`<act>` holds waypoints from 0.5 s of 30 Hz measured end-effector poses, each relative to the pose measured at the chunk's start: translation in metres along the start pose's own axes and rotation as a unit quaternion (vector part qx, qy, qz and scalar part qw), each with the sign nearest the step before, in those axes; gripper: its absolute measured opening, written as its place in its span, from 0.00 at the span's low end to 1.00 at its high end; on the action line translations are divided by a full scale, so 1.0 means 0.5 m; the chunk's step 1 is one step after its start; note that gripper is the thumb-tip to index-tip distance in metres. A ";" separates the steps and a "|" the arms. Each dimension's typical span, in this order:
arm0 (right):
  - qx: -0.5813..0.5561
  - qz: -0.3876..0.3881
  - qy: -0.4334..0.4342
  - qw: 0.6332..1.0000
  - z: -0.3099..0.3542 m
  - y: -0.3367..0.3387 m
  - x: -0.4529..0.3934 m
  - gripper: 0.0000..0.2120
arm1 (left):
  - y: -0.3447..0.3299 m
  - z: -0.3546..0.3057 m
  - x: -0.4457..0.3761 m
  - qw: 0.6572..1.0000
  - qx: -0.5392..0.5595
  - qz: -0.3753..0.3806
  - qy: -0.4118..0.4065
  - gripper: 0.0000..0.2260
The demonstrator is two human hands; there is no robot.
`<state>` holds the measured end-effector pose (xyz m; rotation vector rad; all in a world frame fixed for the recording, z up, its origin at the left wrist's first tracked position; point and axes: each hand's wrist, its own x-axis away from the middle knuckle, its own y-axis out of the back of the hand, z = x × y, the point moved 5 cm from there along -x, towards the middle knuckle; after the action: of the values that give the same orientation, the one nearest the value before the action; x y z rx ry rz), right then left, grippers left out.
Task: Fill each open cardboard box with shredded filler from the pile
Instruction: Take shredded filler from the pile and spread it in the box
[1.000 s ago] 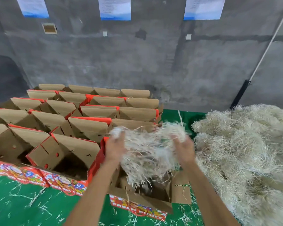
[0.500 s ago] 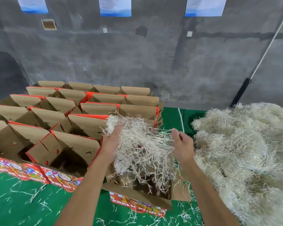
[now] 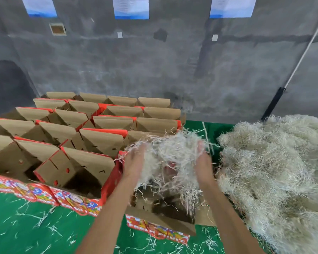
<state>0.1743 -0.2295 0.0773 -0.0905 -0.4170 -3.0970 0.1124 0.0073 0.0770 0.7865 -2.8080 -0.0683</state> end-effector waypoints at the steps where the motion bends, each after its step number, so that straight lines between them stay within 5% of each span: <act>1: 0.029 0.063 -0.006 0.998 0.003 -0.049 0.014 0.16 | -0.043 0.009 0.012 0.998 -0.053 0.031 -0.001 0.38; 4: -0.015 0.136 0.074 0.988 0.024 -0.093 0.056 0.31 | -0.098 0.016 0.047 0.993 -0.095 0.064 -0.031 0.35; 6: -0.073 0.046 0.102 0.991 0.022 -0.009 0.045 0.26 | -0.037 -0.011 0.033 0.998 -0.030 0.032 -0.037 0.31; 8: -0.127 -0.069 0.058 0.988 -0.002 0.082 0.022 0.22 | 0.039 -0.028 0.009 0.999 0.044 0.005 -0.014 0.31; 10: -0.142 -0.098 -0.008 0.985 -0.026 0.103 0.003 0.23 | 0.071 -0.024 -0.012 0.982 0.177 0.046 0.038 0.33; 12: -0.102 -0.004 -0.003 0.995 -0.008 0.038 0.021 0.18 | 0.038 -0.015 0.001 0.966 0.226 0.116 0.038 0.26; 15: -0.021 0.165 0.036 0.985 0.005 -0.079 0.084 0.13 | -0.046 0.010 0.040 0.984 0.068 0.166 0.019 0.27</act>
<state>0.1313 -0.1909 0.0719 -0.0419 -0.2982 -2.7730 0.1064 -0.0229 0.0735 0.3294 -2.8885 0.1927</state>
